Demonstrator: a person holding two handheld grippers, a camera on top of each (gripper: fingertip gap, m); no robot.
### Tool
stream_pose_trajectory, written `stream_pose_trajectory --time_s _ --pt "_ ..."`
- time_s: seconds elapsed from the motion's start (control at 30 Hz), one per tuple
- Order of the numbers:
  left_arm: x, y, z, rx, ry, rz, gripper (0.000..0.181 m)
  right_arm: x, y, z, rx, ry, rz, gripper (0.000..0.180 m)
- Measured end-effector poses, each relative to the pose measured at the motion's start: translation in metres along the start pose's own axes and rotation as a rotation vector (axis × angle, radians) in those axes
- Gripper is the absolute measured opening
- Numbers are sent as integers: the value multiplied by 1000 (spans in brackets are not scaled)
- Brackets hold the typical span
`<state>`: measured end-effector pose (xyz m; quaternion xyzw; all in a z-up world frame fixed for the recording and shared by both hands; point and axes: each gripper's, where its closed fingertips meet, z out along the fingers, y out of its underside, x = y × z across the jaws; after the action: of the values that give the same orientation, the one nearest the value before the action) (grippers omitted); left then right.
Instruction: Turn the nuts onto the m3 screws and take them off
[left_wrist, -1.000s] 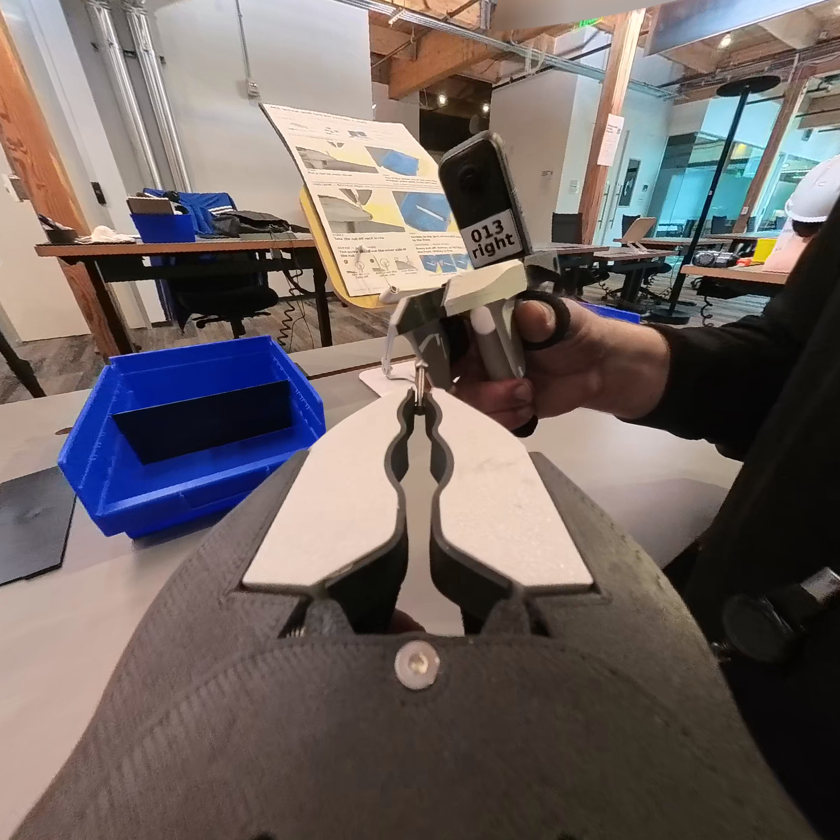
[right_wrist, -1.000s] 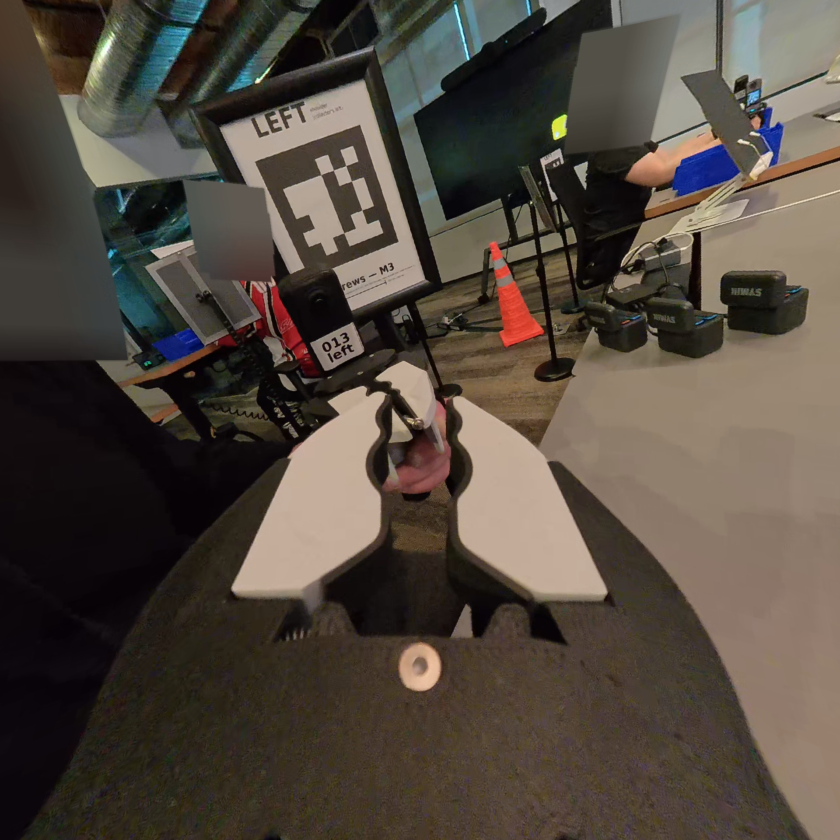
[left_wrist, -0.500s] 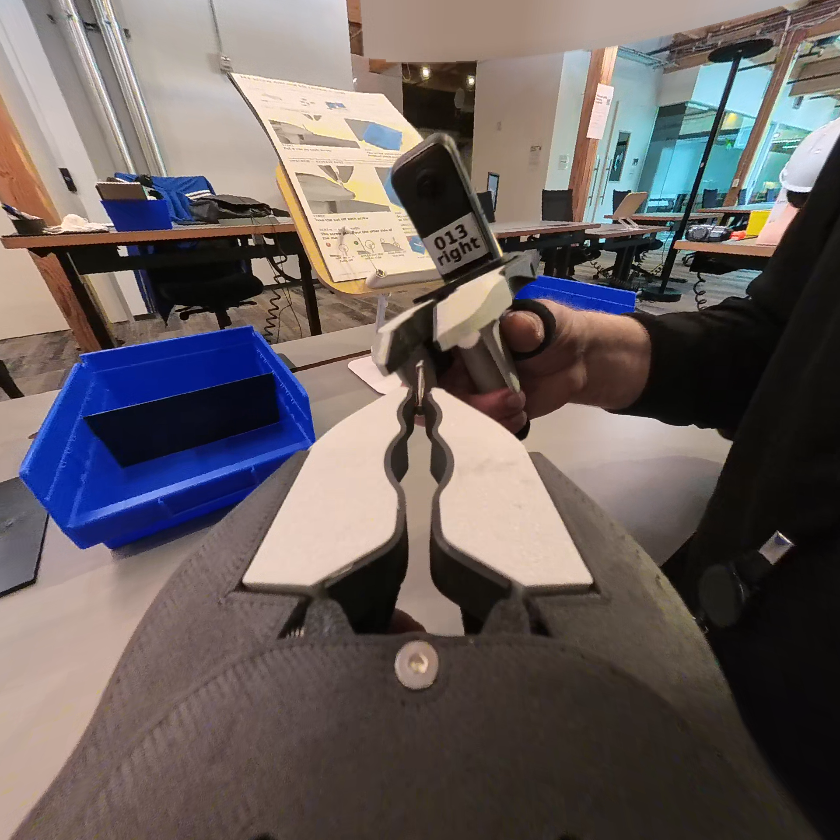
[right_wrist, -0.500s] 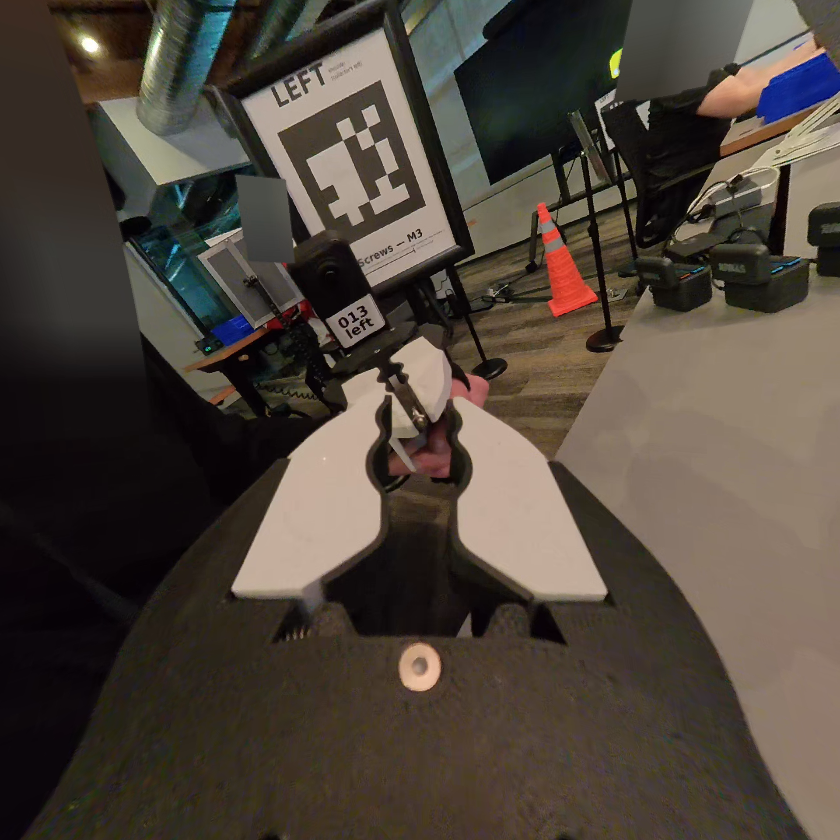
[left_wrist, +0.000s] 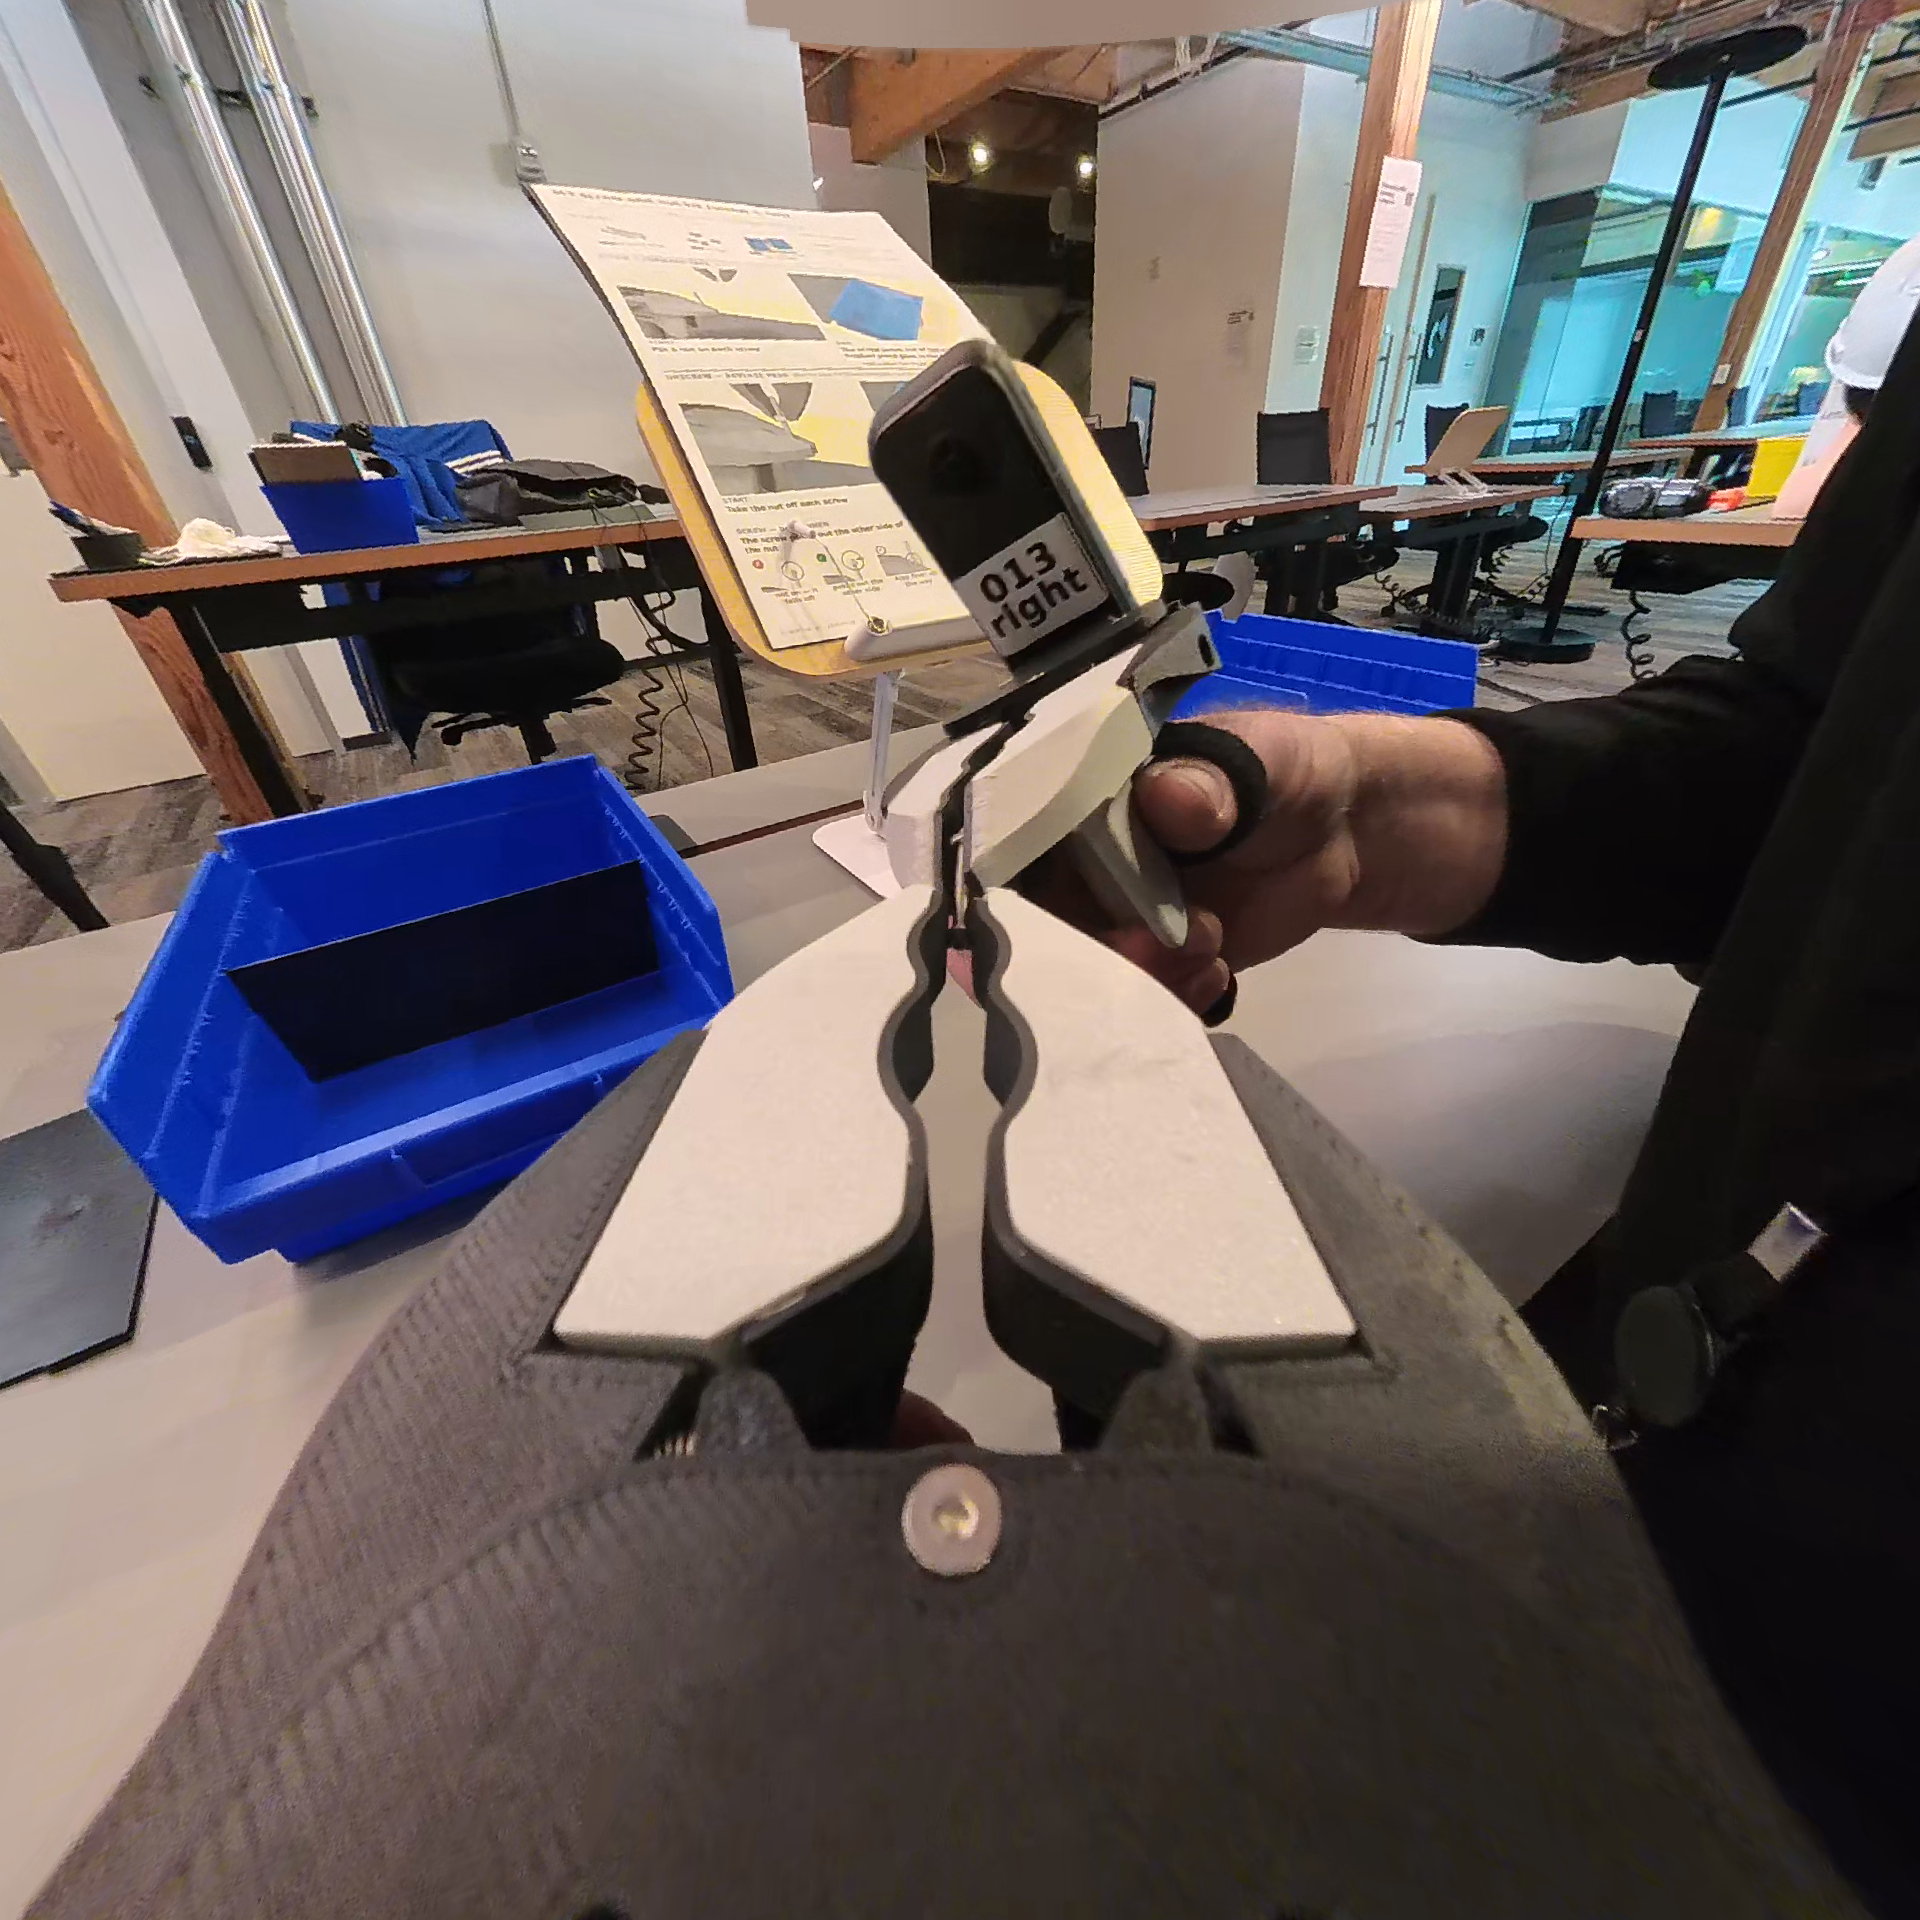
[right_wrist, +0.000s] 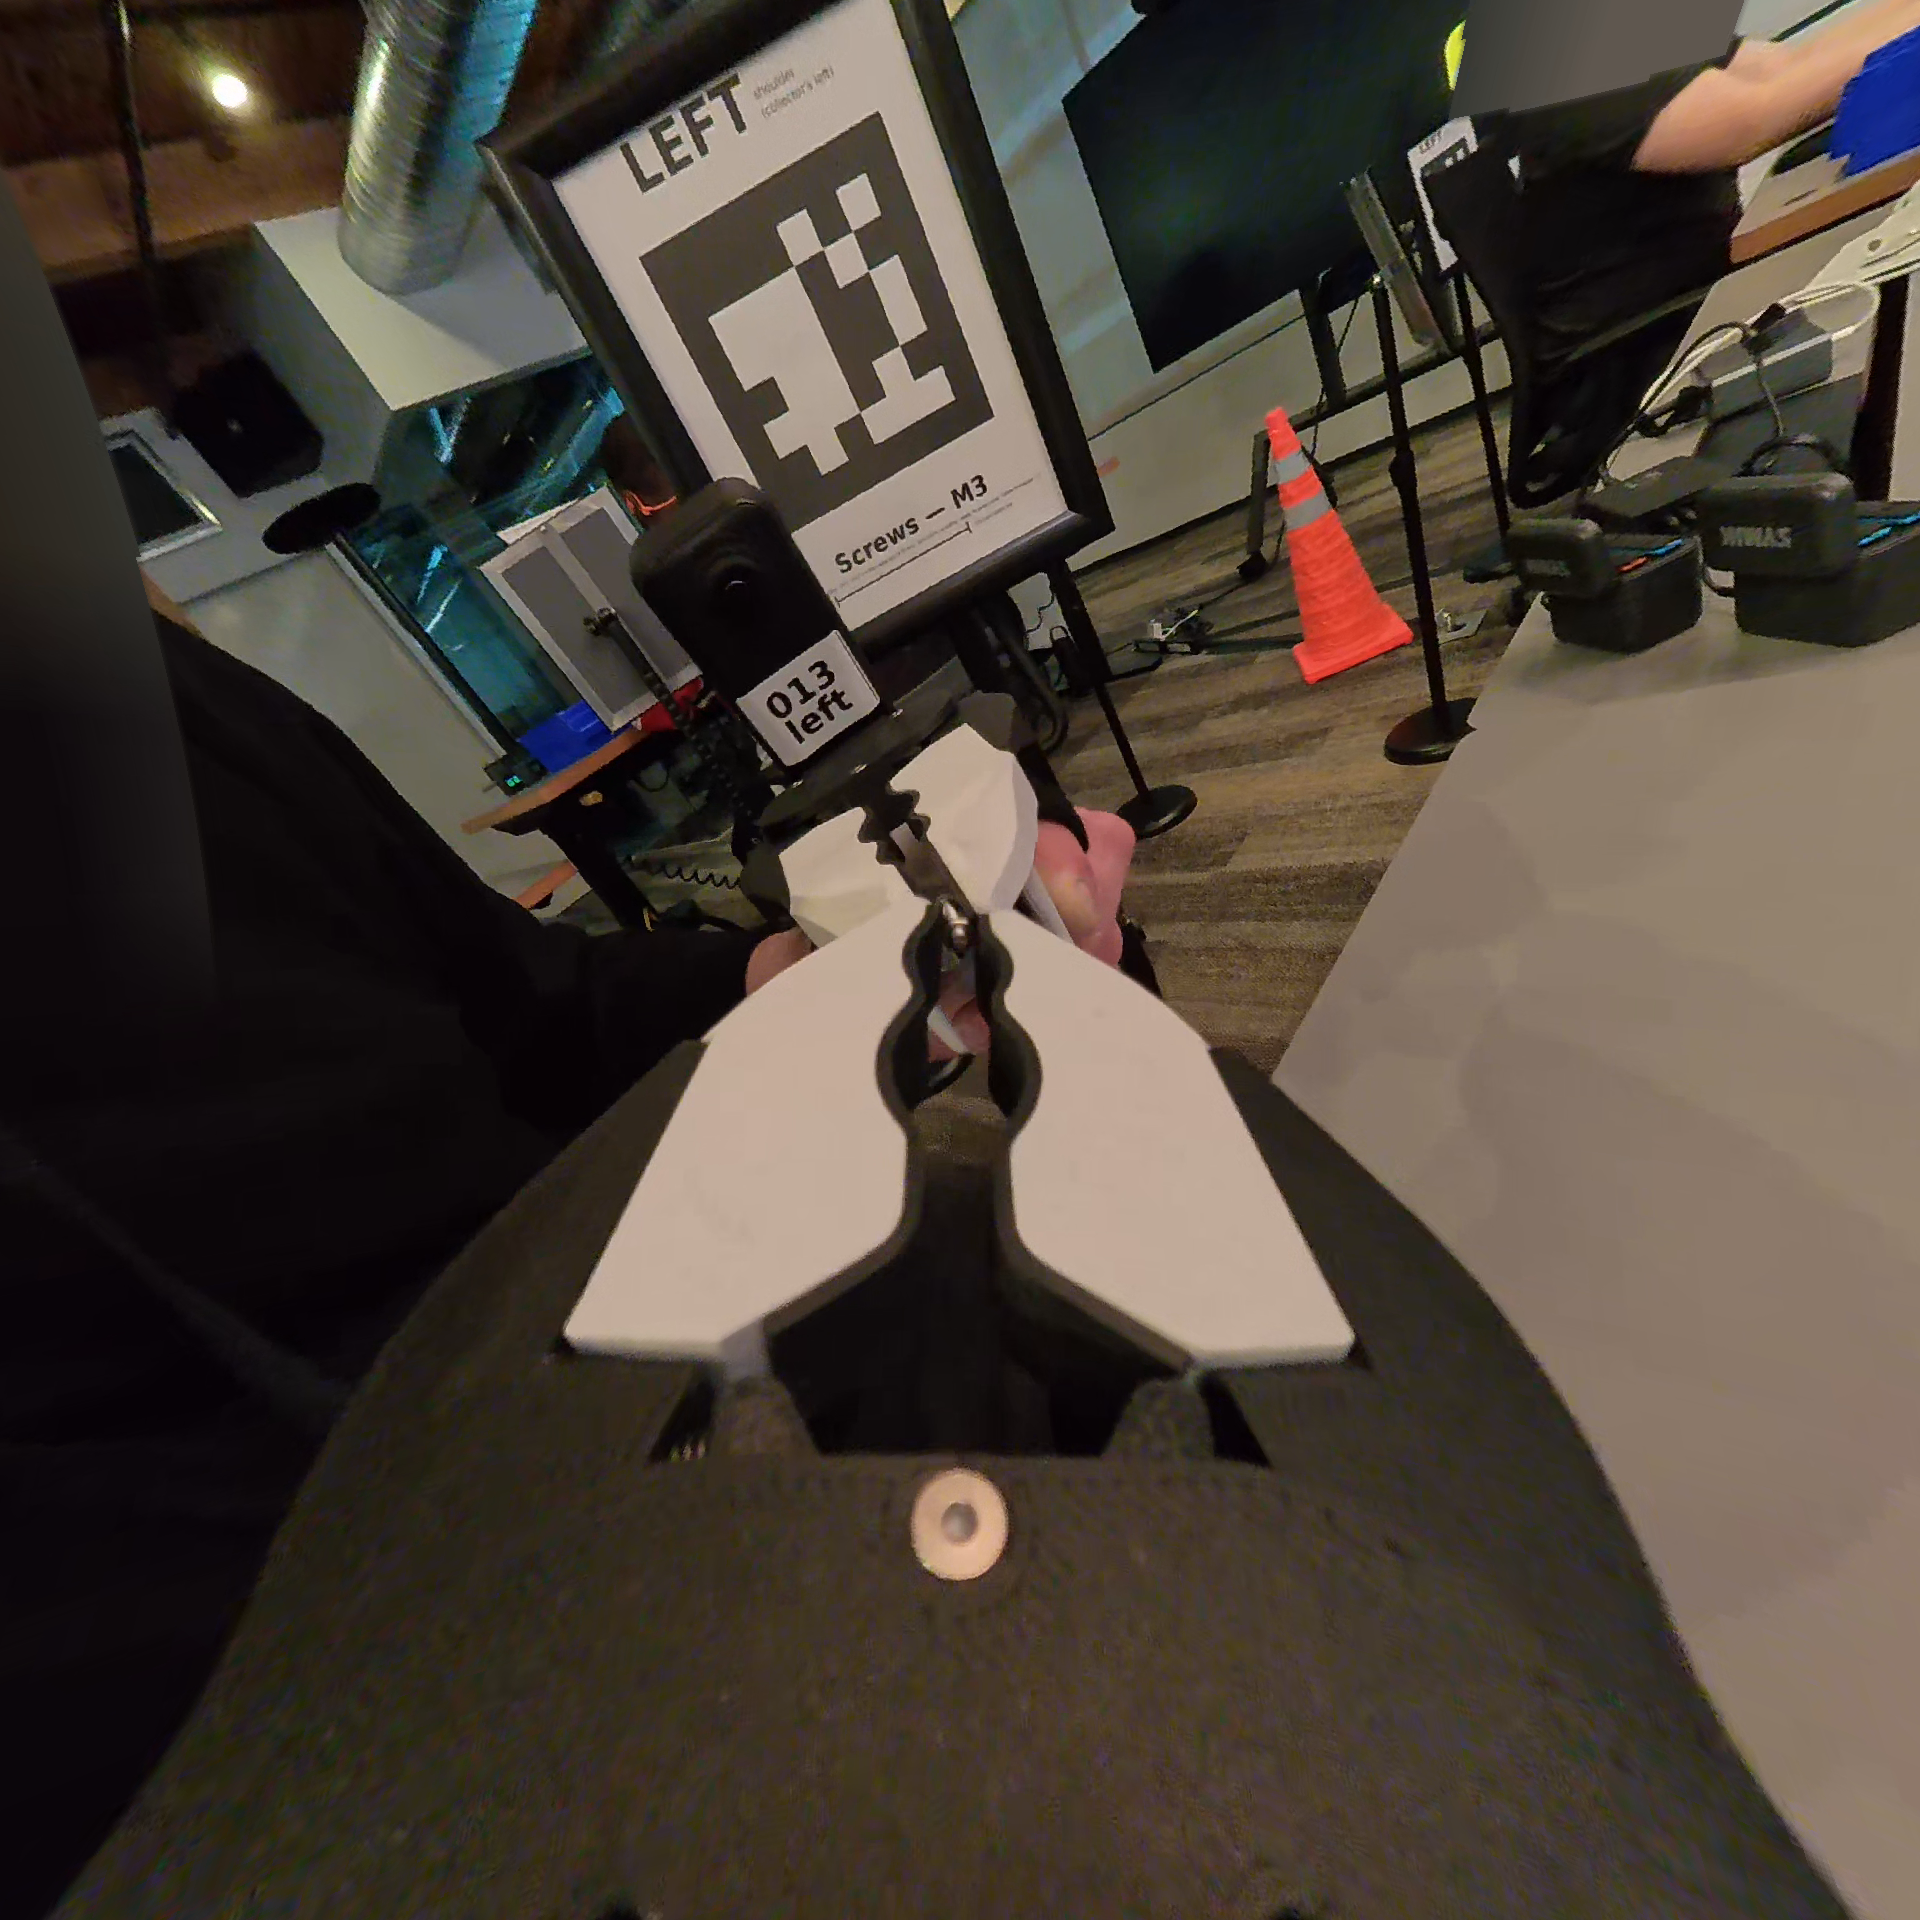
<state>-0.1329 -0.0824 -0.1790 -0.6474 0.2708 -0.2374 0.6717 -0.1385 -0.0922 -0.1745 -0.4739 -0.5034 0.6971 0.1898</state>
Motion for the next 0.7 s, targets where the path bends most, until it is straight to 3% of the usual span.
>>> stream_pose_trajectory --time_s 0.27,0.43,0.57,0.7 --pt "-2 -2 6 11 -5 -10 4 -1 -4 -5 21 22 -38 5" --pt "-13 -4 7 35 -65 -27 27 6 -22 -34 81 99 -77 5" --pt "-19 0 6 38 -71 -55 30 9 -45 -82 114 242 -169 5" --pt "-28 7 8 34 -80 -113 37 5 -64 -176 148 516 -287 5"
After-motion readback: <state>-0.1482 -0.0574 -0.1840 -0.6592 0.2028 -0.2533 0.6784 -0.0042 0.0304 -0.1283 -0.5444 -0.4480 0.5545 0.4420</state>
